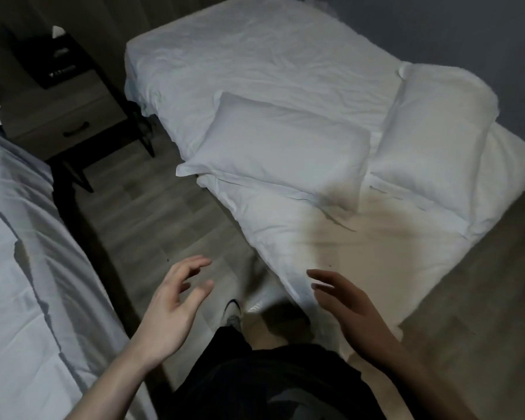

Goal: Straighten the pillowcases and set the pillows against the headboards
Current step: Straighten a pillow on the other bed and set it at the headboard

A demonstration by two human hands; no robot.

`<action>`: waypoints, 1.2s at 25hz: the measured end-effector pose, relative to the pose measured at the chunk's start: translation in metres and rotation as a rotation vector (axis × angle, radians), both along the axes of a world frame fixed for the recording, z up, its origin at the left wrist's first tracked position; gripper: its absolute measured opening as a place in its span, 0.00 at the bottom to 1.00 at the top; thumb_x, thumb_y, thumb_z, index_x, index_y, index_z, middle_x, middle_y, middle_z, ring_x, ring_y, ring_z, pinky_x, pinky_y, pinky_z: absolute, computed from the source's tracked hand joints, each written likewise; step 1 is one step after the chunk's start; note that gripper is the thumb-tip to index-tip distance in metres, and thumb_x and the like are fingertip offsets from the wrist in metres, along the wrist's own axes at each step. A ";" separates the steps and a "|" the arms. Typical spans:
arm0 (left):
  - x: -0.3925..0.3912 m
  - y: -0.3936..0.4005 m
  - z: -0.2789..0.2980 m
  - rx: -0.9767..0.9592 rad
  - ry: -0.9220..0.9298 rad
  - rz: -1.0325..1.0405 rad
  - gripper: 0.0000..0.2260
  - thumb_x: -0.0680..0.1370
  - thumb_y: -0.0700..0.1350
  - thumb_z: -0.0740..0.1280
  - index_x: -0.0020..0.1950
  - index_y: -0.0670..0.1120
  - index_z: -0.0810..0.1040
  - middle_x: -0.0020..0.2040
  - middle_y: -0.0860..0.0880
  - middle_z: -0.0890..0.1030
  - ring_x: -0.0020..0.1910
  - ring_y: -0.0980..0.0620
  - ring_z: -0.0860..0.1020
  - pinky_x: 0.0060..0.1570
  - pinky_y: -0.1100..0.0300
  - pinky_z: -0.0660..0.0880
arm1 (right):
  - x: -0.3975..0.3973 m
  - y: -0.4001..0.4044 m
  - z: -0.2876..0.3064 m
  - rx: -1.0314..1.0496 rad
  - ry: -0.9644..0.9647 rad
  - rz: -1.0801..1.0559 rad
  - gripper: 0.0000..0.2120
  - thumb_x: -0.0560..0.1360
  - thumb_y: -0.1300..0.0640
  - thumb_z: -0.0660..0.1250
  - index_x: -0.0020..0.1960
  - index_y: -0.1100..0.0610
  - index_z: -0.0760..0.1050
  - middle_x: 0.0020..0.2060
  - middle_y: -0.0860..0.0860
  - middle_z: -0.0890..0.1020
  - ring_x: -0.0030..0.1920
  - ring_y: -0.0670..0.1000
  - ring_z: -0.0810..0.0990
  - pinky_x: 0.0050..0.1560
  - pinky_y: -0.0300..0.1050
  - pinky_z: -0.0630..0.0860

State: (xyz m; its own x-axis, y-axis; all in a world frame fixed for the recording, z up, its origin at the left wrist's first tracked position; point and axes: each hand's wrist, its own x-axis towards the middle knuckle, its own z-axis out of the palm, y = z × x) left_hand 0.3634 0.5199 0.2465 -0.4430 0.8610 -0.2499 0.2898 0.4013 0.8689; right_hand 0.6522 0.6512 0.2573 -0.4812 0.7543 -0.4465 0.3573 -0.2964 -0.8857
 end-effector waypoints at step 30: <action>-0.307 0.437 -0.114 -0.349 0.081 -0.321 0.10 0.80 0.46 0.72 0.61 0.49 0.82 0.63 0.48 0.80 0.59 0.50 0.79 0.56 0.57 0.75 | -0.220 0.251 -0.085 -0.189 -0.139 -0.481 0.14 0.82 0.58 0.68 0.65 0.47 0.82 0.60 0.35 0.84 0.59 0.37 0.83 0.67 0.56 0.79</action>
State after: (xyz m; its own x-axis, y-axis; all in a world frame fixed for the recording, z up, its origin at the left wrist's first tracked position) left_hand 0.0565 0.9567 0.1323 -0.1980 0.8280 -0.5245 0.5080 0.5443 0.6676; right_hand 0.4323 0.9017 0.1723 -0.0278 0.7751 -0.6312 0.2521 -0.6056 -0.7548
